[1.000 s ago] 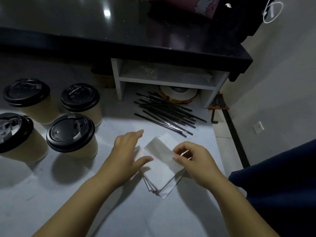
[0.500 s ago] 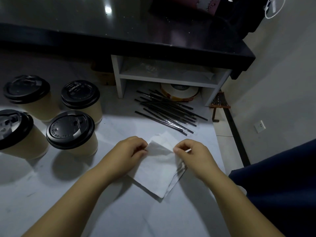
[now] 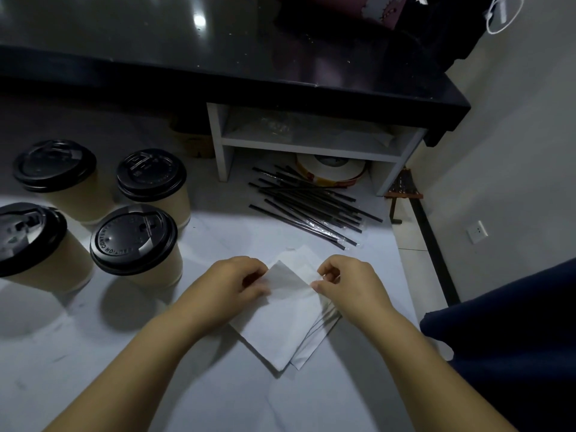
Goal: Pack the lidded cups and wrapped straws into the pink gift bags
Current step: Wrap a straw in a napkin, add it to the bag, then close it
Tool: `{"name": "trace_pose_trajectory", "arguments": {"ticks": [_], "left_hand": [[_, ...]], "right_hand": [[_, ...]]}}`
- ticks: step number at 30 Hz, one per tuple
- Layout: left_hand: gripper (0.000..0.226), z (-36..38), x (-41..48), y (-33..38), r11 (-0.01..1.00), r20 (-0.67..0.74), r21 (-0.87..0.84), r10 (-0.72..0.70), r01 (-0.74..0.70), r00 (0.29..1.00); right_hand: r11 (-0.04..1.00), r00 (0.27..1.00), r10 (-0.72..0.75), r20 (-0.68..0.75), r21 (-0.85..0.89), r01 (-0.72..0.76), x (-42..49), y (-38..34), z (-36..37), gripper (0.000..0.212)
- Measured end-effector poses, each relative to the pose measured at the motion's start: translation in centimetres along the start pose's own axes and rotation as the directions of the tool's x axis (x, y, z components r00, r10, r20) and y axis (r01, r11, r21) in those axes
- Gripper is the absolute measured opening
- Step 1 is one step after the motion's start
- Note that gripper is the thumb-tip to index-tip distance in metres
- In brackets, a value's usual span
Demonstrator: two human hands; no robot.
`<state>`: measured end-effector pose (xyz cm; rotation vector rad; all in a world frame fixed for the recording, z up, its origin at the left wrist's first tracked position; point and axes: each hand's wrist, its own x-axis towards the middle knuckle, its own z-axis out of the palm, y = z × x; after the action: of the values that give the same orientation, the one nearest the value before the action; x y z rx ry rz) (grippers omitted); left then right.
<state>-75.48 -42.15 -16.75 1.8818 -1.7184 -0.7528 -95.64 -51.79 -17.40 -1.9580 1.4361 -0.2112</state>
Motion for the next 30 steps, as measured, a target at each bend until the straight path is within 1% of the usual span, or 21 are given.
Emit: {"name": "trace_pose_trajectory", "arguments": {"ticks": [2, 4, 5, 8, 10, 14, 16, 18, 19, 21, 22, 24, 25, 27, 30], "left_hand": [[0.014, 0.0, 0.1, 0.1, 1.0, -0.001, 0.002, -0.003, 0.003, 1.0], [0.023, -0.1, 0.3, 0.1, 1.0, -0.008, 0.001, 0.015, -0.015, 1.0], [0.024, 0.0, 0.3, 0.1, 1.0, -0.018, -0.003, 0.027, -0.027, 0.999], [0.01, 0.2, 0.4, -0.1, 0.999, -0.087, -0.015, 0.05, -0.052, 0.995], [0.006, 0.5, 0.5, -0.1, 0.998, -0.116, 0.011, 0.058, -0.057, 0.992], [0.006, 0.5, 1.1, 0.1, 0.994, -0.1, 0.007, 0.106, -0.106, 0.989], [0.006, 0.4, 1.5, 0.2, 0.992, -0.125, -0.04, 0.113, -0.119, 0.986], [0.016, 0.3, 1.7, 0.3, 0.99, -0.142, -0.12, 0.061, -0.079, 0.988], [0.018, 0.2, 1.7, 0.3, 0.988, -0.143, -0.142, 0.036, -0.057, 0.989], [0.02, 0.2, 1.9, -0.1, 0.991, -0.156, -0.132, 0.009, -0.03, 0.988], [0.025, 0.2, 2.0, -0.2, 0.992, -0.166, -0.129, -0.008, -0.014, 0.986], [0.035, 0.0, 2.0, -0.6, 0.988, -0.167, -0.155, -0.053, 0.027, 0.984], [0.039, 0.0, 2.1, -0.8, 0.984, -0.163, -0.172, -0.079, 0.051, 0.983], [0.047, 0.0, 2.1, -1.1, 0.978, -0.158, -0.191, -0.12, 0.089, 0.98], [0.049, 0.0, 2.2, -1.6, 0.976, -0.158, -0.19, -0.133, 0.101, 0.978]], "right_hand": [[1.0, 1.0, -0.012, -0.017, -0.018, 0.012, -0.1, 0.0, -0.1, 0.011], [1.0, 0.999, -0.024, -0.039, 0.005, 0.024, -0.2, 0.0, -0.3, 0.014], [0.999, 0.998, -0.031, -0.056, 0.025, 0.032, -0.3, 0.0, -0.4, 0.016], [0.993, 0.995, -0.024, -0.092, 0.115, 0.035, -0.7, -0.1, -0.8, 0.017], [0.981, 0.998, -0.044, -0.047, 0.185, 0.052, -1.1, -0.2, -1.2, 0.016], [0.963, 0.993, -0.11, 0.035, 0.253, 0.097, -1.6, -0.4, -1.7, 0.017], [0.95, 0.992, -0.104, 0.065, 0.303, 0.08, -1.4, -0.4, -2.0, 0.015], [0.932, 0.994, -0.089, 0.07, 0.358, 0.058, -0.9, -0.3, -2.3, 0.011], [0.93, 0.995, -0.086, 0.048, 0.362, 0.063, -0.4, -0.4, -2.5, 0.009], [0.948, 0.995, -0.091, -0.042, 0.302, 0.1, 0.8, -0.3, -2.6, 0.008], [0.963, 0.991, -0.096, -0.091, 0.245, 0.116, 1.6, -0.3, -2.6, 0.009], [0.988, 0.98, -0.125, -0.155, 0.075, 0.138, 3.3, -0.5, -2.5, 0.004], [0.988, 0.974, -0.153, -0.167, -0.034, 0.149, 4.1, -0.7, -2.4, 0.004], [0.956, 0.965, -0.21, -0.157, -0.237, 0.17, 5.5, -1.0, -1.9, 0.02], [0.857, 0.961, -0.257, -0.099, -0.484, 0.179, 6.7, -1.1, -1.2, 0.026]]}}
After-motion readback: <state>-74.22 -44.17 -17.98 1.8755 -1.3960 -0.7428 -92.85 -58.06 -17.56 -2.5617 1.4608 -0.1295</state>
